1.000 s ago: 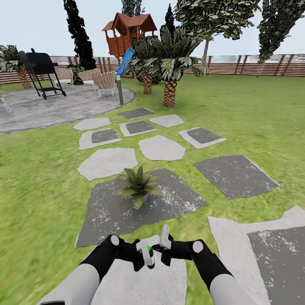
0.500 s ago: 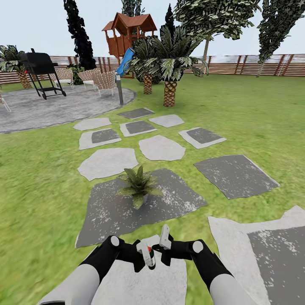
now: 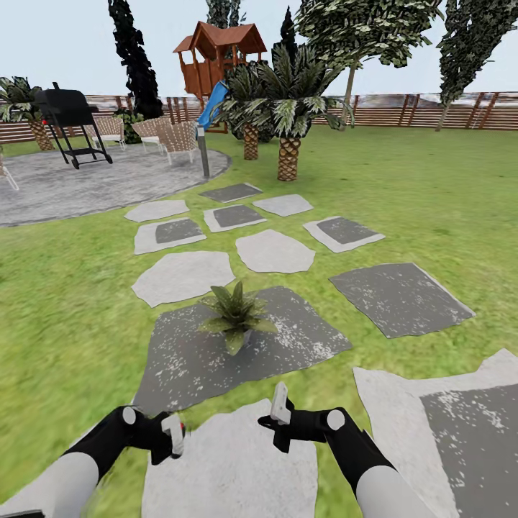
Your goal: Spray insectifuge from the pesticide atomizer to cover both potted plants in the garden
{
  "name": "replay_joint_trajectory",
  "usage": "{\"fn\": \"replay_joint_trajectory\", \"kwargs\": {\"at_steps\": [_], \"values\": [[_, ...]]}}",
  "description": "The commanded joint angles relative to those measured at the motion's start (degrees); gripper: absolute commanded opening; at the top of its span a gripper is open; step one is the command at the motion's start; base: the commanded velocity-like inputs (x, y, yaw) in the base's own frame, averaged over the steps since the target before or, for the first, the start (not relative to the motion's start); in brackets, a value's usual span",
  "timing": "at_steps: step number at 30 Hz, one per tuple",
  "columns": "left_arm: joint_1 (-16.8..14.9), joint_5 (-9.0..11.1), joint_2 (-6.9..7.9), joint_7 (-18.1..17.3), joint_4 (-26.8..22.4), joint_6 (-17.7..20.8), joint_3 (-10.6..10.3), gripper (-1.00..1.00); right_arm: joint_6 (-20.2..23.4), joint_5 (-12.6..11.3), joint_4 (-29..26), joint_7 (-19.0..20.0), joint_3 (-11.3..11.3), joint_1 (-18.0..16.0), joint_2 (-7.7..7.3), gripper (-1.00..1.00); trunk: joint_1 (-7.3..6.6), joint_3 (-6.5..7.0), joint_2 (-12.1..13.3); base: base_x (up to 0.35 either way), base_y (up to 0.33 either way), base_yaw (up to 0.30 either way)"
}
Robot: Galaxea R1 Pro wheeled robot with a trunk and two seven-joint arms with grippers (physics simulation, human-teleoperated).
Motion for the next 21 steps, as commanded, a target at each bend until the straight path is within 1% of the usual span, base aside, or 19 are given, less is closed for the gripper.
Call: {"fn": "replay_joint_trajectory", "kwargs": {"at_steps": [1,2,3,5,6,8,9,10,11,12,13,14,15,16,17,18,19,20,21], "values": [[0.1,-0.4,1.18,-0.2,0.0,-0.6,0.5,-1.0,-0.2,0.4,-0.1,0.3,-0.5,0.0,0.1,1.0,-0.01,-0.05,0.0,0.0,0.0,0.0],[0.1,-0.4,1.94,-0.1,0.0,-0.6,0.5,-1.0,-0.2,0.5,-0.1,0.3,-0.5,0.0,0.1,1.0,-0.01,-0.05,0.0,0.0,0.0,0.0],[0.2,-0.2,3.02,-0.1,0.0,-0.6,0.5,-1.0,-0.3,0.5,-0.1,0.3,-0.5,0.0,0.1,1.0,-0.01,-0.05,0.0,0.0,0.0,0.0],[0.4,0.4,4.48,0.3,0.4,-0.6,1.0,-1.0,-0.3,0.5,-0.1,0.2,-0.6,0.0,0.1,1.0,-0.01,-0.05,0.0,0.0,0.0,0.0],[0.5,0.7,4.82,0.7,1.0,-0.5,1.2,-1.0,-0.3,0.5,-0.1,0.1,-0.6,0.0,0.1,1.0,-0.01,-0.05,0.0,0.0,0.0,0.0],[0.7,2.3,5.04,3.9,3.2,-0.4,2.4,-1.0,-0.3,0.6,-0.1,-1.3,-0.9,0.0,0.1,1.0,-0.01,-0.05,0.0,0.0,0.0,0.0],[0.7,4.3,4.94,7.6,5.2,-0.4,3.6,-1.0,-0.4,0.7,-0.2,-4.2,-1.0,0.0,0.1,1.0,-0.01,-0.05,0.0,0.0,0.0,0.0],[0.7,5.9,4.85,10.4,6.6,-0.4,4.5,-1.0,-0.4,0.7,-0.1,-6.6,-1.1,0.1,0.1,1.0,-0.01,-0.05,0.0,0.0,0.0,0.0],[0.8,7.9,4.77,13.2,8.3,-0.5,5.4,-1.0,-0.4,0.7,0.4,-11.1,-1.2,0.2,0.1,1.0,-0.01,-0.05,0.0,0.0,0.0,0.0],[0.8,11.5,4.65,17.5,11.0,-0.5,6.5,-1.0,-0.4,0.6,0.9,-14.2,-1.2,0.3,0.1,1.0,-0.01,-0.05,0.0,0.0,0.0,0.0],[0.8,14.1,4.59,20.0,12.9,-0.6,6.9,-1.0,-0.5,0.6,1.5,-17.3,-1.3,0.5,0.1,1.0,-0.01,-0.05,0.0,0.0,0.0,0.0],[1.1,18.1,4.53,23.5,15.2,-0.8,7.3,-1.0,-0.5,0.5,2.9,-21.6,-1.5,1.1,-0.36,1.0,-0.01,-0.05,0.0,0.0,0.0,0.0],[2.2,22.3,4.54,26.5,16.6,-1.8,7.6,-1.0,-0.5,-0.1,4.6,-25.5,-2.3,2.3,-2.09,1.0,-0.01,-0.05,0.0,0.0,0.0,0.0],[3.3,25.2,4.55,28.1,17.1,-3.2,7.7,-1.0,-0.5,-1.2,5.7,-27.9,-3.5,3.2,-3.3,1.0,-0.01,-0.05,0.0,0.0,0.0,0.0],[4.5,28.1,4.52,29.4,17.5,-4.9,7.8,-1.0,-0.5,-2.7,6.8,-30.1,-5.4,4.1,-4.37,1.0,-0.01,-0.05,0.0,0.0,0.0,0.0],[6.1,32.3,4.36,30.9,17.8,-7.4,7.8,-1.0,-0.6,-5.6,8.4,-32.6,-8.9,5.4,-5.65,1.0,-0.01,-0.05,0.0,0.0,0.0,0.0],[7.0,34.9,4.24,31.7,17.9,-8.8,7.8,-1.0,-0.6,-7.4,9.3,-33.7,-11.3,6.3,-6.33,1.0,-0.01,-0.05,0.0,0.0,0.0,0.0],[8.1,38.4,4.14,32.5,18.0,-10.2,7.9,-1.0,-0.7,-9.7,10.0,-34.7,-14.4,7.6,-7.23,1.0,-0.01,-0.05,0.0,0.0,0.0,0.0],[8.9,40.4,4.1,32.8,18.0,-10.7,7.9,-1.0,-0.8,-10.8,10.3,-35.1,-16.2,8.4,-7.75,1.0,-0.01,-0.05,0.0,0.0,0.0,0.0]]}}
